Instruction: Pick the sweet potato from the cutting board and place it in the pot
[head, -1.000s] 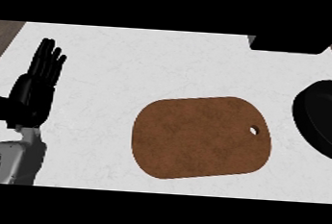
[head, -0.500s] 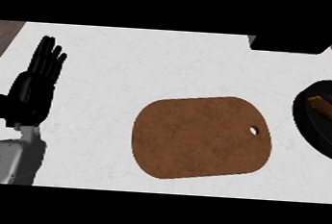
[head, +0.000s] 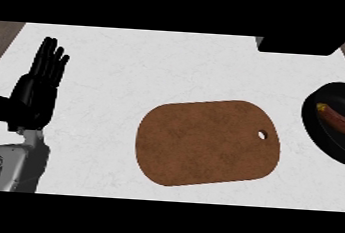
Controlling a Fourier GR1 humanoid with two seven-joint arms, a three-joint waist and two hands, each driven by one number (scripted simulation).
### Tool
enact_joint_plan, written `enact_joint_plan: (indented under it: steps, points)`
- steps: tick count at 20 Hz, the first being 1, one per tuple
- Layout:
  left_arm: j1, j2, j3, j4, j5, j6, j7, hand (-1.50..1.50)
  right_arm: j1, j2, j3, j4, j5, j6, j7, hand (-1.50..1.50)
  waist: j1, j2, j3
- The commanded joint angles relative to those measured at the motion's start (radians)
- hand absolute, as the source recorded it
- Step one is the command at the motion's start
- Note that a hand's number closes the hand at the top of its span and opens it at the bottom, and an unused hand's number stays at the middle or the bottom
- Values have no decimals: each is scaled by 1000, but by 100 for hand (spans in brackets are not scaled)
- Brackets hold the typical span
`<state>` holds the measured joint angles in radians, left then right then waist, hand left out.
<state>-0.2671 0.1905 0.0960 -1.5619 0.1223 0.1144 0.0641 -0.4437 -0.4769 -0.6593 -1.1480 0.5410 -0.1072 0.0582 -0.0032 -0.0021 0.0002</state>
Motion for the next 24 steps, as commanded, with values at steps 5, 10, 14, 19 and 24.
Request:
enact_joint_plan:
  steps: [5,10,14,19,24]
  points:
    - [36,6,11,-1,11,-28,-20,0,37,-28,-192,-45,-246,15,-20,-150,-5,0,0]
    - [27,24,39,15,29,-52,-24,0,113,-67,-269,-12,-347,22,-132,-150,-2,1,0]
    - [-58,12,30,31,8,-9,41,0,229,-64,-328,-49,-449,108,-192,-150,-10,0,0]
    - [-19,7,30,3,17,-32,10,0,272,-239,-420,119,-519,171,-239,-150,-4,1,0]
    - [52,-34,-2,14,-27,-22,-62,0,336,-318,-454,284,-573,237,-356,-150,1,2,1]
